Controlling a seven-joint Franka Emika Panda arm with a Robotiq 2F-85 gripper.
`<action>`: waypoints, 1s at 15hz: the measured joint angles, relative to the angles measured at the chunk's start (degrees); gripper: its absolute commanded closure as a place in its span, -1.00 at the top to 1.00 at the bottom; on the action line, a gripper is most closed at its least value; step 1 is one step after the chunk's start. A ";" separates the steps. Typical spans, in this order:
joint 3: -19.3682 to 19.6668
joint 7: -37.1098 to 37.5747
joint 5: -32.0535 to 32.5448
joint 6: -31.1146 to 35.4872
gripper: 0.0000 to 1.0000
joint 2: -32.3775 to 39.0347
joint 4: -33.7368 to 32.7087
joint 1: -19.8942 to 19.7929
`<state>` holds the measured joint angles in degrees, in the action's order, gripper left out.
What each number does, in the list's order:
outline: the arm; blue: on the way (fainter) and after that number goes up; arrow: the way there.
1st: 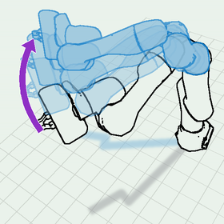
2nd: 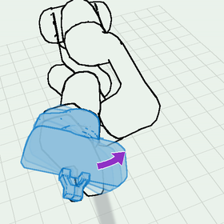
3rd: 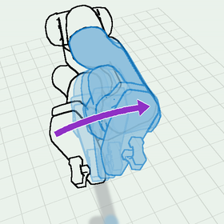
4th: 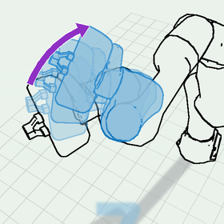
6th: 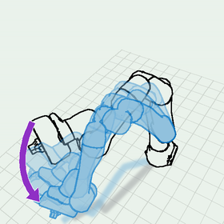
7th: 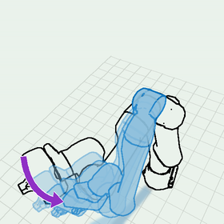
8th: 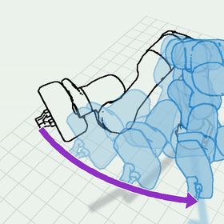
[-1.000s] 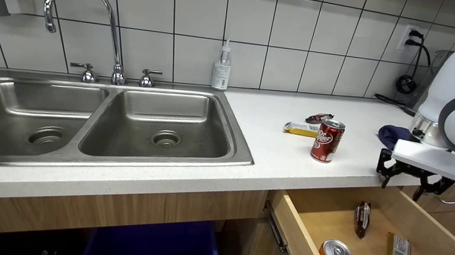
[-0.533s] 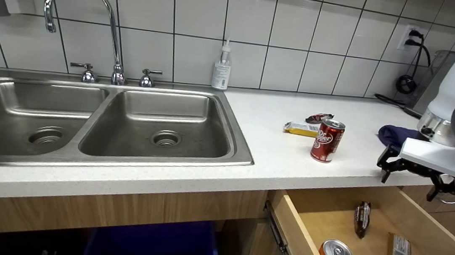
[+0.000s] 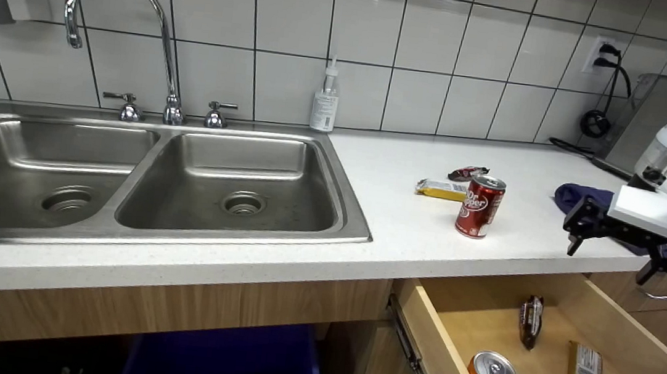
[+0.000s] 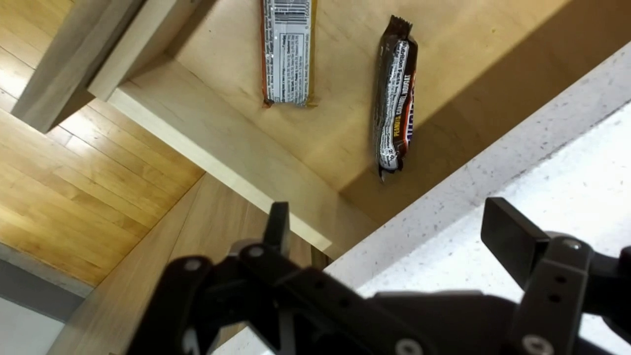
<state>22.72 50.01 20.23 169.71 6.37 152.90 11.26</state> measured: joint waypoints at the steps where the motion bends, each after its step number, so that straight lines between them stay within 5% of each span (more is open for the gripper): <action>1: 0.00 -0.01 0.03 0.00 1.00 -0.80 0.28 0.00; 9: -0.13 -2.57 -1.57 -0.08 1.00 -4.61 -0.45 0.05; 15: -2.88 -9.75 -9.75 -1.32 1.00 -4.32 -5.03 -0.38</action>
<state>19.84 40.25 10.47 168.40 2.06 147.87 10.88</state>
